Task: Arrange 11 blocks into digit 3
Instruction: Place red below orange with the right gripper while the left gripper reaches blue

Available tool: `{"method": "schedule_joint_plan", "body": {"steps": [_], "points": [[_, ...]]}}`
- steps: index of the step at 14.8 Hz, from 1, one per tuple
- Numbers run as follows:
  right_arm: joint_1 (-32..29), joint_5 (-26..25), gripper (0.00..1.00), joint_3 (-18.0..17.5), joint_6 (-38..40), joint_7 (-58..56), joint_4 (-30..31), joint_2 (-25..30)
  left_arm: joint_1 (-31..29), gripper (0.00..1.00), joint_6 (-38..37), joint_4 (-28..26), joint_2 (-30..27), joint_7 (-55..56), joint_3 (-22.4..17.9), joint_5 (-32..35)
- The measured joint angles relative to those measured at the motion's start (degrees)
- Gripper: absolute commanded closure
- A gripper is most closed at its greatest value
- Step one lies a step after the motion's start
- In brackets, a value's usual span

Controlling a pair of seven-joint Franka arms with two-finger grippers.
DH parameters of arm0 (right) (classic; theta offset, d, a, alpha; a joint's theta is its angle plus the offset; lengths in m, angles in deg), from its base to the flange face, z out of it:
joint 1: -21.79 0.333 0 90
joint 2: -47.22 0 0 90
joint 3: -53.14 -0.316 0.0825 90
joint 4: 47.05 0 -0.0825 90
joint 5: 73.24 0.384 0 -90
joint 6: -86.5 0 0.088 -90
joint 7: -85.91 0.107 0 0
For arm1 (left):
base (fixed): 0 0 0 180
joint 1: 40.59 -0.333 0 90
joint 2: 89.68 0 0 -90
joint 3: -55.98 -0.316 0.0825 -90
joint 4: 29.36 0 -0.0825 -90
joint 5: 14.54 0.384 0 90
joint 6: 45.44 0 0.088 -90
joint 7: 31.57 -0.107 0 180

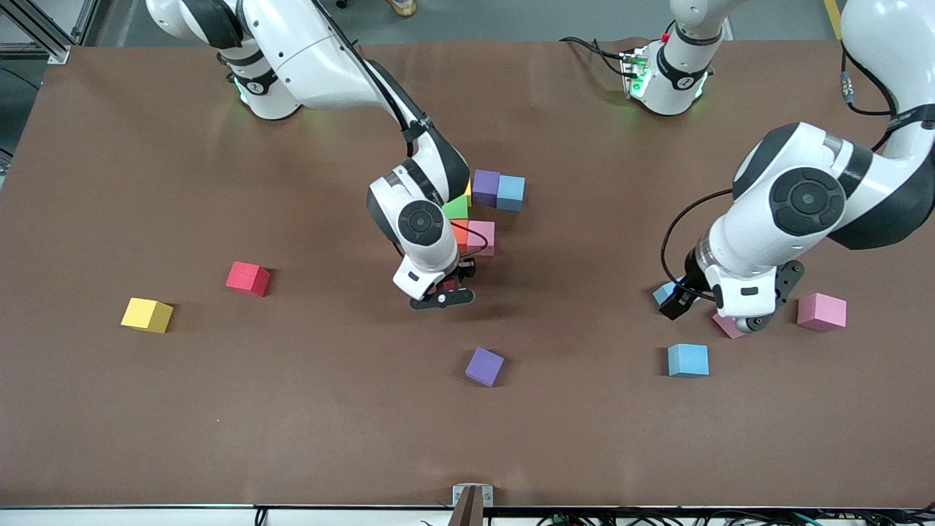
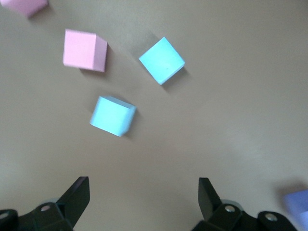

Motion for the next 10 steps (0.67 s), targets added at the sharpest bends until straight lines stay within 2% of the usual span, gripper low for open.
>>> {"method": "schedule_joint_plan", "body": {"steps": [3,10], "points": [[0.1,0.2,0.74,-0.1,-0.1,0.3,0.0,-0.6,-0.9,0.01,-2.6,1.3,0.0,-16.6,-0.3,0.3],[1.5,0.3,0.74,-0.1,-0.1,1.5,1.0,-1.1,-1.0,0.01,-2.7,3.3,1.1,-37.7,-4.4,1.6]]}}
